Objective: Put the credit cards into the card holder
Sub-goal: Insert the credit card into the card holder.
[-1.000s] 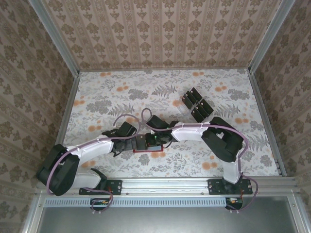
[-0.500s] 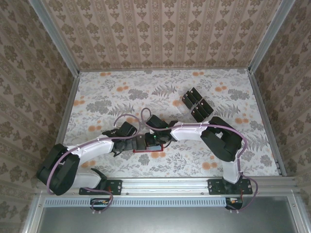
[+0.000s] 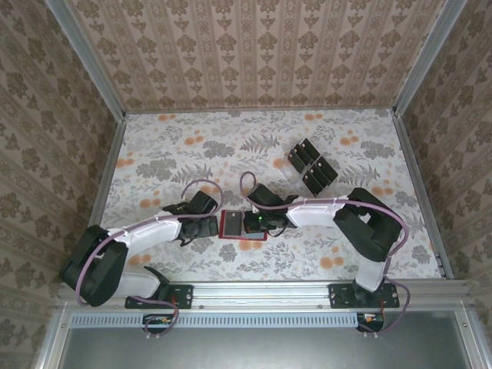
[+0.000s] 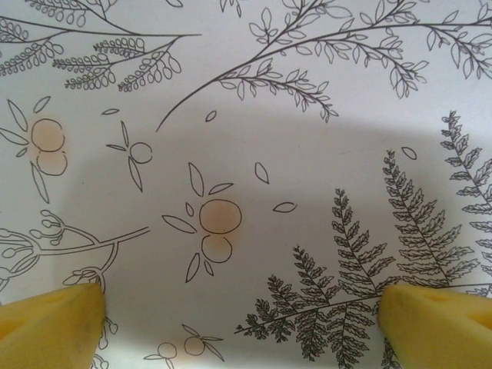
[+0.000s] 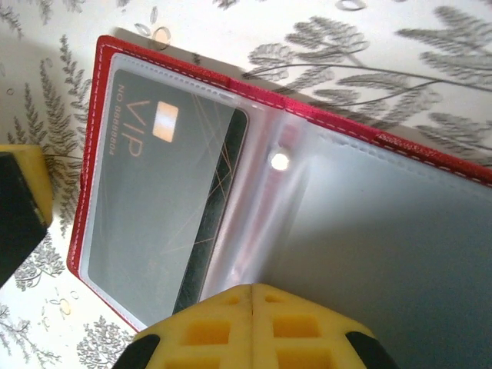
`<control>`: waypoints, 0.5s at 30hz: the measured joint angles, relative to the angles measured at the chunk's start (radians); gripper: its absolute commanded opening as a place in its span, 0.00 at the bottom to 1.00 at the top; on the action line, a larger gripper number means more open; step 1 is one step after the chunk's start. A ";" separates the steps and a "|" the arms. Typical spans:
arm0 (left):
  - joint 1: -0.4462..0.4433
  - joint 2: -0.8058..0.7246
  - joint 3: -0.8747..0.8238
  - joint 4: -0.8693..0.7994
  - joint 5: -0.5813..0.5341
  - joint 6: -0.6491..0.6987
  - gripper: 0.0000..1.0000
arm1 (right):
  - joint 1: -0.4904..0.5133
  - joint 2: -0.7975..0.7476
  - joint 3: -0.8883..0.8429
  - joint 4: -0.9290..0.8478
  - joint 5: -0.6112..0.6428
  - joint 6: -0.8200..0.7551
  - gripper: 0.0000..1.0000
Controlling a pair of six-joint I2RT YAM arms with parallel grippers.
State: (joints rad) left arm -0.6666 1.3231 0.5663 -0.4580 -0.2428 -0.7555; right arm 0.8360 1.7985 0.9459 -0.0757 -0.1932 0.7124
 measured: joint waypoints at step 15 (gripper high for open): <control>-0.013 0.035 0.019 -0.002 -0.001 0.007 1.00 | 0.001 -0.039 -0.004 -0.028 0.002 -0.004 0.00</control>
State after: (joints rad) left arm -0.6796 1.3579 0.5854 -0.4599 -0.2436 -0.7483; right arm 0.8368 1.7599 0.9417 -0.1036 -0.1913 0.7086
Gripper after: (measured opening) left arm 0.997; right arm 0.068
